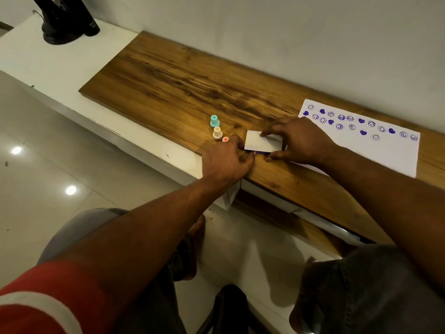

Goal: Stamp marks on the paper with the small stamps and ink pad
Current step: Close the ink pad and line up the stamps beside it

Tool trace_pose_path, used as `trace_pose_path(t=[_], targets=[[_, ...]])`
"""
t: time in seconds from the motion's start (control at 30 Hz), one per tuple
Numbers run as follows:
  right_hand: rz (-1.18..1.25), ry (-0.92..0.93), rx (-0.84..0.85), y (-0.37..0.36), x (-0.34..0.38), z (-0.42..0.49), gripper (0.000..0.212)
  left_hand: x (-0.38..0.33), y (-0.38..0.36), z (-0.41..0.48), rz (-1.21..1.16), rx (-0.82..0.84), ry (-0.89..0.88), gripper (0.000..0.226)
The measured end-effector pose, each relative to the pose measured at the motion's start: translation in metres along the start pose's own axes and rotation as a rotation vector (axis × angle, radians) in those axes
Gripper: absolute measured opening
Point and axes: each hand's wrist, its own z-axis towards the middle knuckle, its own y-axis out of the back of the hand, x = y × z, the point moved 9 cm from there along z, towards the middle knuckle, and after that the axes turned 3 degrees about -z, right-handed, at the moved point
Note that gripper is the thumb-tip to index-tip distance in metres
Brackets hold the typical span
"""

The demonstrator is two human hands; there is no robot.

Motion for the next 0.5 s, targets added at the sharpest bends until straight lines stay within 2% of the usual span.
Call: trace_pose_path(t=[0.3, 0.5], targets=[[-0.024, 0.004, -0.003, 0.0021, 0.0051, -0.0043, 0.071, -0.0005, 0.0035, 0.0004, -0.037, -0.073, -0.015, 0.06], [-0.044, 0.016, 0.017, -0.0006, 0.0074, -0.0035, 0.069, 0.0003, 0.0008, 0.0007, -0.012, -0.072, 0.003, 0.05]])
